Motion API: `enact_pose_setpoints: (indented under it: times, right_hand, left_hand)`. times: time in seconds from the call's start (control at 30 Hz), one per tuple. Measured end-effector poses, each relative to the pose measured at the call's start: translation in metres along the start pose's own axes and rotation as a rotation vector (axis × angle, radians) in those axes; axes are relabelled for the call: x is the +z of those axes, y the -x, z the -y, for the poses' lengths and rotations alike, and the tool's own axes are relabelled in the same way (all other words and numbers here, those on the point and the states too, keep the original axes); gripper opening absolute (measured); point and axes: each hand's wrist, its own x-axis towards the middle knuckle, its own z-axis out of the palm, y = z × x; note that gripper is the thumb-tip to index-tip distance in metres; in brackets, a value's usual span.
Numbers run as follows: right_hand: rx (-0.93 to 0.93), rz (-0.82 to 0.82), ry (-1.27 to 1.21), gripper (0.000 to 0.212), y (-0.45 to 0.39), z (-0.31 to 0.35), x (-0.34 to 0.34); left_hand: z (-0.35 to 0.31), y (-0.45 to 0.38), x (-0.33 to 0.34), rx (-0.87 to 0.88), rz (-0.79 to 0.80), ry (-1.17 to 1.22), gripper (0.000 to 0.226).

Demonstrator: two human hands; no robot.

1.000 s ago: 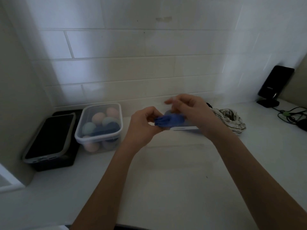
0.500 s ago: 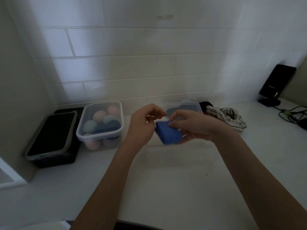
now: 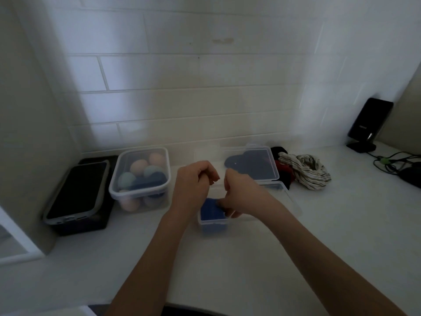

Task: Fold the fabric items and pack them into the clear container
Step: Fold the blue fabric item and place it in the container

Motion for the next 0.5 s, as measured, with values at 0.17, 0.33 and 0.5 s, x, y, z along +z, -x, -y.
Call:
enact_pose_setpoints:
  times: [0.17, 0.33, 0.5]
  right_hand:
    - [-0.056, 0.023, 0.011, 0.036, 0.002, -0.004, -0.001]
    - [-0.176, 0.103, 0.014, 0.039, 0.005, -0.006, -0.008]
    - [-0.238, 0.204, 0.187, 0.044, 0.007, -0.006, -0.009]
  left_hand:
    - [0.000, 0.000, -0.001, 0.000, -0.011, -0.007, 0.034]
    - [0.001, 0.000, -0.002, 0.006, -0.040, 0.000, 0.027]
    - [0.001, 0.001, 0.000, 0.011, -0.025, -0.050, 0.028]
